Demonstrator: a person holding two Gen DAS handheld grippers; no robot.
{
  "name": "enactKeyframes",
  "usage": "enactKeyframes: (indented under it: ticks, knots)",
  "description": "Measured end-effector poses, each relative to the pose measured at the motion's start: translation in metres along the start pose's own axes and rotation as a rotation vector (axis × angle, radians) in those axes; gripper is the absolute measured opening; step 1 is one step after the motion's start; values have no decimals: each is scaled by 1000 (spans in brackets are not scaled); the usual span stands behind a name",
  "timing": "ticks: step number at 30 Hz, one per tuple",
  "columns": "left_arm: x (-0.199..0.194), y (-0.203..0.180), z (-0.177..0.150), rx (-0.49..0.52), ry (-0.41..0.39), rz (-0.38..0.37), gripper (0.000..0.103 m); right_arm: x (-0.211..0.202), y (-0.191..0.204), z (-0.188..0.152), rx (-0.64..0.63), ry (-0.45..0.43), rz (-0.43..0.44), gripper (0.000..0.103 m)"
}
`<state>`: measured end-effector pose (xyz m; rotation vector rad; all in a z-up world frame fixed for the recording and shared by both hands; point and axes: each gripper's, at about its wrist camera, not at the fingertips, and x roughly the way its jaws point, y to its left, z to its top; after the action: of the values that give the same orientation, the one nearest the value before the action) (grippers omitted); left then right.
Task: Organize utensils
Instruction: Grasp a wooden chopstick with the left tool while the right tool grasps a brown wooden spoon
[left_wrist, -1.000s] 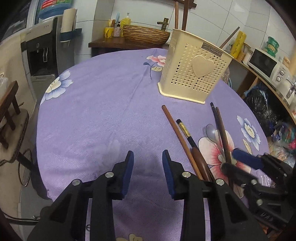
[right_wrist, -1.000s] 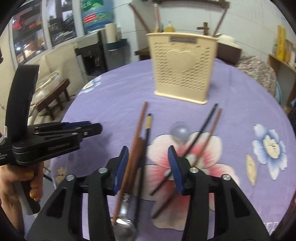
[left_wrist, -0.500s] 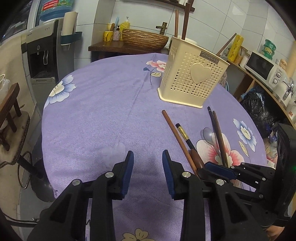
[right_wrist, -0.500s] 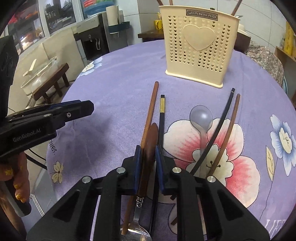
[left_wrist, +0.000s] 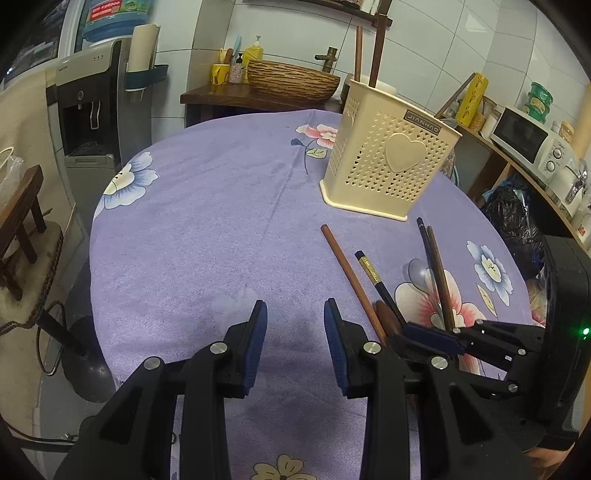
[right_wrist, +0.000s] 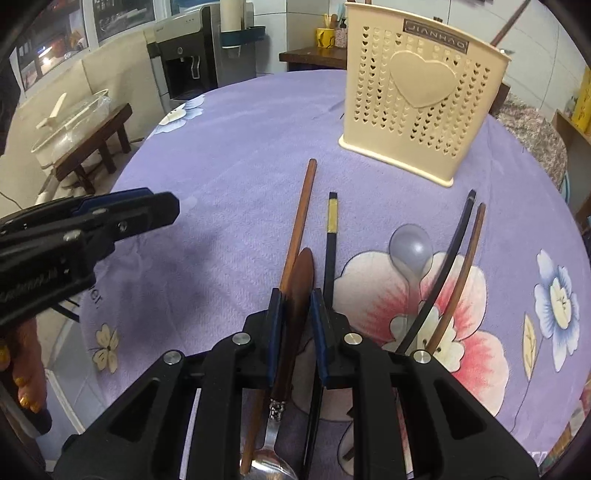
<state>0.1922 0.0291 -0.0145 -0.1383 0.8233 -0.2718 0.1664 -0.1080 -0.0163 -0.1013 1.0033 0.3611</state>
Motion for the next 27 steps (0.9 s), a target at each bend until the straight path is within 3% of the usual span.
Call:
enactKeyframes:
  ticks: [5, 7, 12, 15, 20, 27]
  knots:
    - [1, -1, 0, -1, 3, -7, 33, 3, -14, 1, 68, 2, 70, 17]
    - [0, -4, 1, 3, 3, -10, 33, 6, -23, 2, 112, -7, 77, 23]
    - [0, -7, 1, 15, 0, -3, 33, 8, -2, 6, 11, -21, -49, 23]
    - [1, -7, 3, 11, 3, 0, 33, 8, 2, 4, -11, -25, -74, 23]
    - [11, -10, 6, 19, 34, 12, 33, 3, -14, -2, 64, -50, -17, 19]
    - [45, -24, 23, -8, 98, -42, 33, -24, -38, -19, 205, -138, 58, 17]
